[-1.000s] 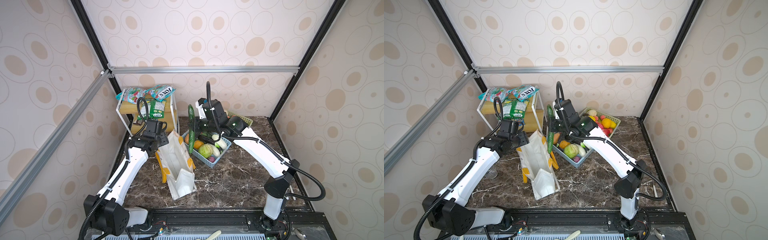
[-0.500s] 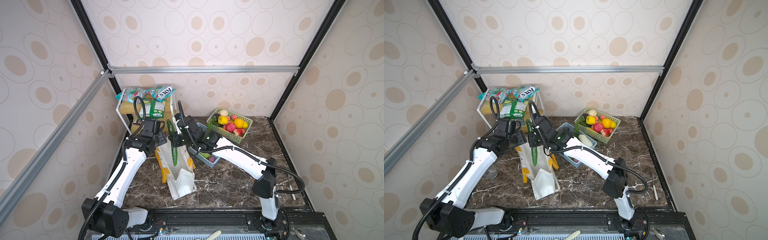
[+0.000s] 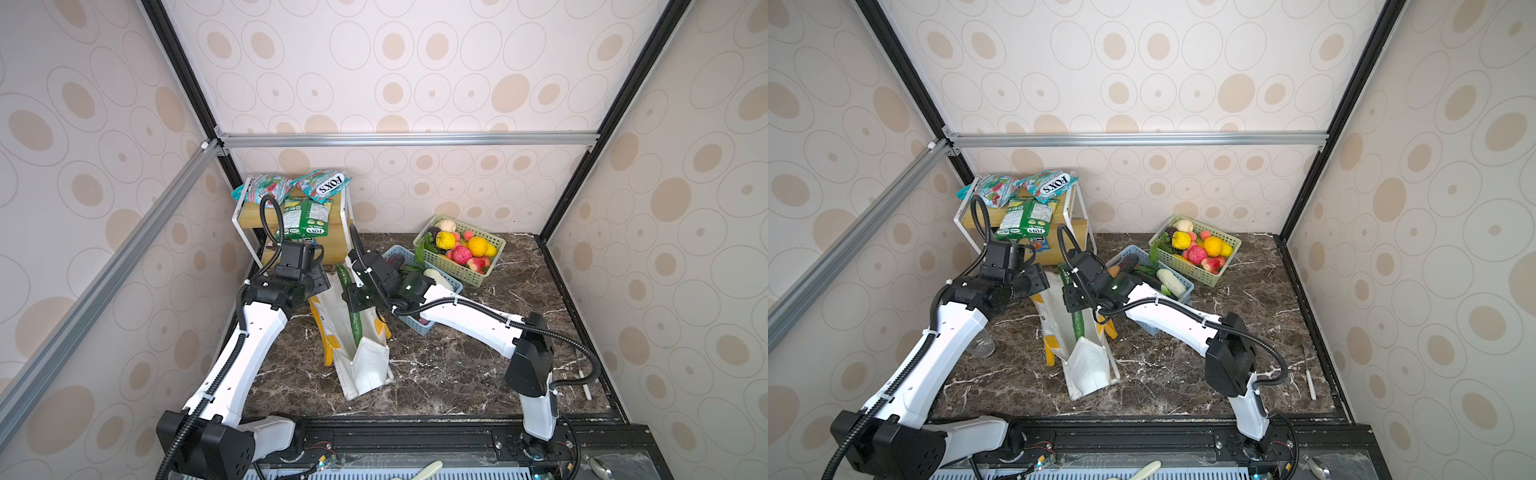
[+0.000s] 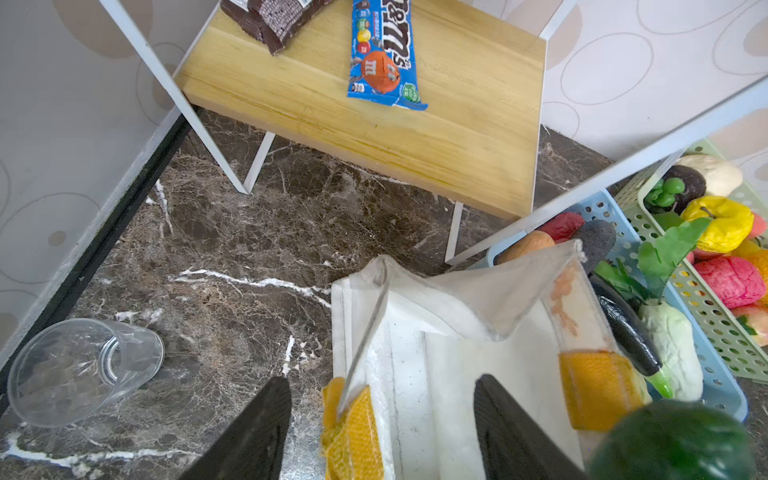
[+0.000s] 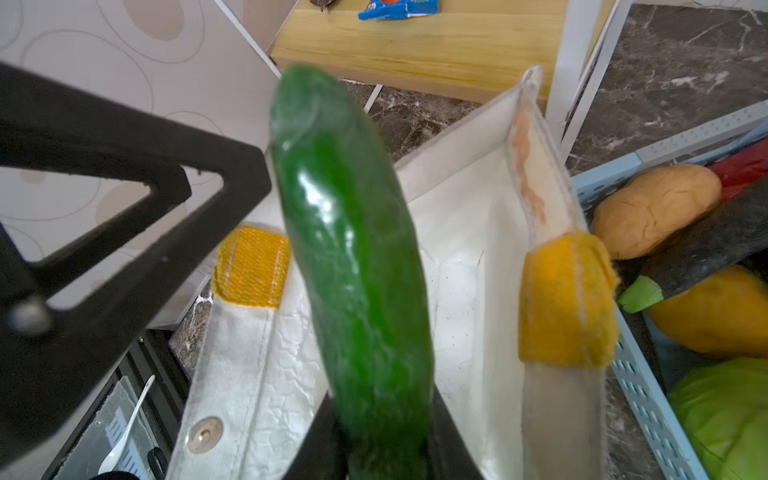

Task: Place the food into the grocery bag and tie it
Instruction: 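Carry the cucumber over the tote bag opening held by the left gripper, then lower the cucumber into the tote bag and open the right gripper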

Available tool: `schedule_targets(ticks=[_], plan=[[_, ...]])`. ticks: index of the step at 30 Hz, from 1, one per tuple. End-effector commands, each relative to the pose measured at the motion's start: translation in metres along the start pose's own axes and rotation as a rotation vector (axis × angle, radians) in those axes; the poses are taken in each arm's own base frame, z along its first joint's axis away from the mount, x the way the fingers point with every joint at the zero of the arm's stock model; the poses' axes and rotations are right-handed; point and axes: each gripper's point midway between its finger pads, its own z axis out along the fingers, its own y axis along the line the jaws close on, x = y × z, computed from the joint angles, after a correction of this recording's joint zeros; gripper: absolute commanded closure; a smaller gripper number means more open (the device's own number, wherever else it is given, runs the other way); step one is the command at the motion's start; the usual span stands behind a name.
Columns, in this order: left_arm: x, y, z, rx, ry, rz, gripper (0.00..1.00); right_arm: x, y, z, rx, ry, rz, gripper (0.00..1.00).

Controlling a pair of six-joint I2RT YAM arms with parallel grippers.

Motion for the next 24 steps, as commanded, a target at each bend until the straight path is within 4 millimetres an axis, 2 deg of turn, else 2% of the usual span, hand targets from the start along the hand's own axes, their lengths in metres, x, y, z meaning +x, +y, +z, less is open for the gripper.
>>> schedule_targets(ticks=[1,11,24], plan=[[-0.011,0.000,-0.007,0.008,-0.030,-0.014,0.30,0.003,0.002,-0.015,0.000,0.022,0.031,0.77],[-0.033,-0.004,-0.020,-0.004,-0.066,0.028,0.30,0.035,-0.020,0.011,0.083,0.113,0.053,0.77],[-0.024,-0.005,-0.013,0.001,-0.038,0.049,0.30,0.066,-0.037,0.040,0.162,0.236,0.058,0.77]])
